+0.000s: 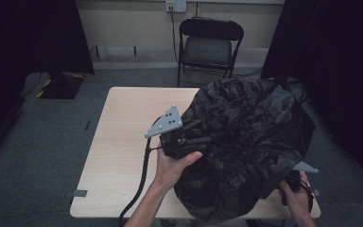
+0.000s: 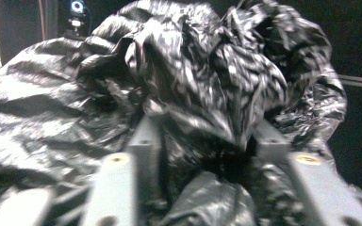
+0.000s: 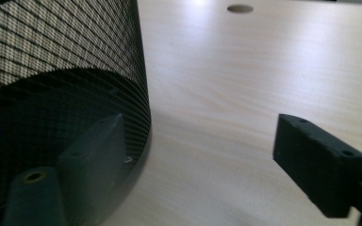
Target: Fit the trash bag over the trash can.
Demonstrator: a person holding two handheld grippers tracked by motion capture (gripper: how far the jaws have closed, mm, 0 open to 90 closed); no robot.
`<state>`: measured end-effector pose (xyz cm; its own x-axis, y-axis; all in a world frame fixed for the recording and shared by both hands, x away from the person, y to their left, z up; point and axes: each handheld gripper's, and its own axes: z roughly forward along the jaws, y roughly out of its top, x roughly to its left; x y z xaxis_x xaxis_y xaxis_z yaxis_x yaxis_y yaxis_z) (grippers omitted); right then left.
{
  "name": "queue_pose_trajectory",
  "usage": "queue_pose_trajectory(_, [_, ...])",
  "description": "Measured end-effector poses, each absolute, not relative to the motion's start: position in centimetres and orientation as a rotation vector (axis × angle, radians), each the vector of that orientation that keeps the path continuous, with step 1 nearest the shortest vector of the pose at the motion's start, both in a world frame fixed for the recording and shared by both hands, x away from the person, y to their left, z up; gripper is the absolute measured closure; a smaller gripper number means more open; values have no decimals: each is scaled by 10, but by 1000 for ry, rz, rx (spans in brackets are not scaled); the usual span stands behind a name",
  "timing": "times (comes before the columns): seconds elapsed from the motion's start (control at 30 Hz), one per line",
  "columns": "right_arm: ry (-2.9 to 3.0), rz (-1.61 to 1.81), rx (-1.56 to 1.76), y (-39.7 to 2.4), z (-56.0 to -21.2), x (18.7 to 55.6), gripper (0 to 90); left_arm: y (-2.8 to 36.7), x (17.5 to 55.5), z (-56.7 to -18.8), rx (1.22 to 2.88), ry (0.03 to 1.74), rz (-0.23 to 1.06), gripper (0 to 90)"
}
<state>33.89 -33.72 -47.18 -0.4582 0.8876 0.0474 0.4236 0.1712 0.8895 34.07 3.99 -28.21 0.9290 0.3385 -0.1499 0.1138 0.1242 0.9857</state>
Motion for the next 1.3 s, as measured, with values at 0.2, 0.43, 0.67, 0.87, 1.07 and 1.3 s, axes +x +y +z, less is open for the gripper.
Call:
queue_pose_trajectory(0.2, [1905, 1302, 1219, -337, -467, 337, 205, 43, 341, -282, 1445, 396, 210, 298])
queue_pose_trajectory(0.43, [1896, 1368, 1186, -325, -461, 338, 224, 55, 338, -280, 1431, 406, 247, 245])
queue_pose_trajectory(0.67, [1925, 1418, 1127, -306, -457, 338, 217, 79, 329, -274, 1418, 405, 285, 222])
queue_pose_trajectory(0.87, [1932, 1444, 1102, -294, -455, 336, 208, 111, 318, -268, 1404, 431, 358, 225])
queue_pose_trajectory(1.07, [1939, 1458, 1088, -286, -454, 337, 206, 151, 316, -276, 1429, 501, 422, 235])
queue_pose_trajectory(1.3, [1971, 1479, 1065, -272, -454, 342, 206, 193, 322, -291, 1428, 580, 469, 321])
